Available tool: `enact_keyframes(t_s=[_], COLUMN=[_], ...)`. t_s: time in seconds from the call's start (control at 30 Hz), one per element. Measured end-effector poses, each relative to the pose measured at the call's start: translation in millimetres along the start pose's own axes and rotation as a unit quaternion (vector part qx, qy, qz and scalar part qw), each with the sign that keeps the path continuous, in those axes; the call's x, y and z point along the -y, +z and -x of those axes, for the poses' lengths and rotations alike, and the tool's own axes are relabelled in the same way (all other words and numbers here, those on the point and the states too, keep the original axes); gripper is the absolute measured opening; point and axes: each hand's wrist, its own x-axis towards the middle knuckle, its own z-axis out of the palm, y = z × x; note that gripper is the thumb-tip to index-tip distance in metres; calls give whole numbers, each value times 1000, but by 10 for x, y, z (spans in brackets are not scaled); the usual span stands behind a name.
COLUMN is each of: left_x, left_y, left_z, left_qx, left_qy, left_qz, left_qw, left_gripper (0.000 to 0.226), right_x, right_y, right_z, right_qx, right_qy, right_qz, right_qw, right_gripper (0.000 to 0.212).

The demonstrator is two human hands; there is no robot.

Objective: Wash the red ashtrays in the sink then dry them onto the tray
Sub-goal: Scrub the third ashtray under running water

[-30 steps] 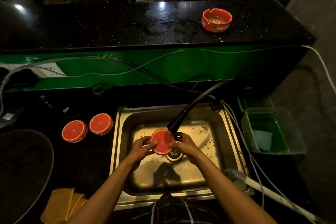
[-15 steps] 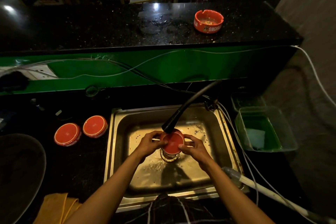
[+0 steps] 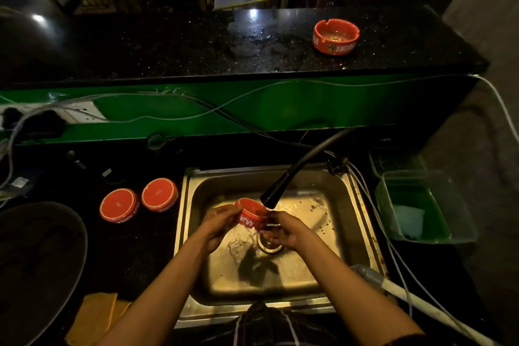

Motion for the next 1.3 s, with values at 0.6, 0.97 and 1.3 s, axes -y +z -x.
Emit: enact_keyframes(t_s=[0.6,0.97,1.3], left_x=[202,334,174], left_y=[435,-28,165], left_z=[-12,82,85], left_qx=[49,-16,4], left_qy=[-26,2,23], left_qz=[-163,-161,-105], left_qw=[985,987,994], left_gripper=[42,50,34], right_x=[-73,-61,-242], right_y=[-494,-234,-220], right_z=[251,171,143], right_qx=[-94,-25,-11], right_qy=[-148,-194,-26], right_qz=[98,216,-11], right_qw=[980,957,1000], right_gripper=[28,48,24])
